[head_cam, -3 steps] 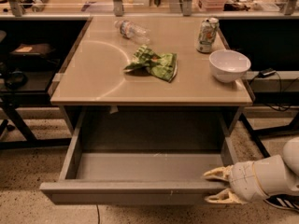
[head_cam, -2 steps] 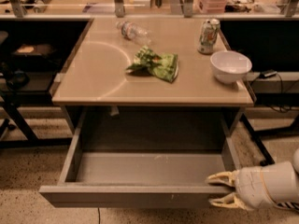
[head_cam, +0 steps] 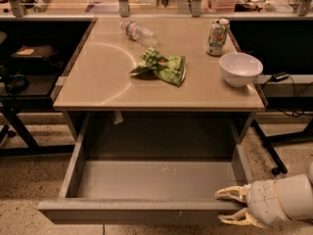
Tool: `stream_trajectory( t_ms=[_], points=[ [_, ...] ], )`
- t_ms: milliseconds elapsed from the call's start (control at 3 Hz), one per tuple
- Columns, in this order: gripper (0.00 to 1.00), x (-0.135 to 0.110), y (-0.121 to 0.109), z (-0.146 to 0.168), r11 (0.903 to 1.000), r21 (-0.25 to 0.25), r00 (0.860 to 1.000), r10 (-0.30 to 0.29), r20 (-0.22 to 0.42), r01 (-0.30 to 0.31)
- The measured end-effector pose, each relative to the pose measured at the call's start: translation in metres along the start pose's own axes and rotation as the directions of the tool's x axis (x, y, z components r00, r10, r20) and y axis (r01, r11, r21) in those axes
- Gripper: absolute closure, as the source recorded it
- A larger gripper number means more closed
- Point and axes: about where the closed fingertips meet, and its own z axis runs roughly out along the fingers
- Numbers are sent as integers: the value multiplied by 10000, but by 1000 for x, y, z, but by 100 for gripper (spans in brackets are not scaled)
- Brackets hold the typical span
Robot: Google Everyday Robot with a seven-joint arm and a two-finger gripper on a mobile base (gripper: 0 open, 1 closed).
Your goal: Open top drawer
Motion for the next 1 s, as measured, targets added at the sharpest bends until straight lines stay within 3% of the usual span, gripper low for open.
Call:
stream_trajectory(
  t_ms=[667,1000],
  points=[
    [12,0,0,0,10000,-1,10000,0,0,0],
    [0,0,0,0,10000,-1,10000,0,0,0]
  ],
)
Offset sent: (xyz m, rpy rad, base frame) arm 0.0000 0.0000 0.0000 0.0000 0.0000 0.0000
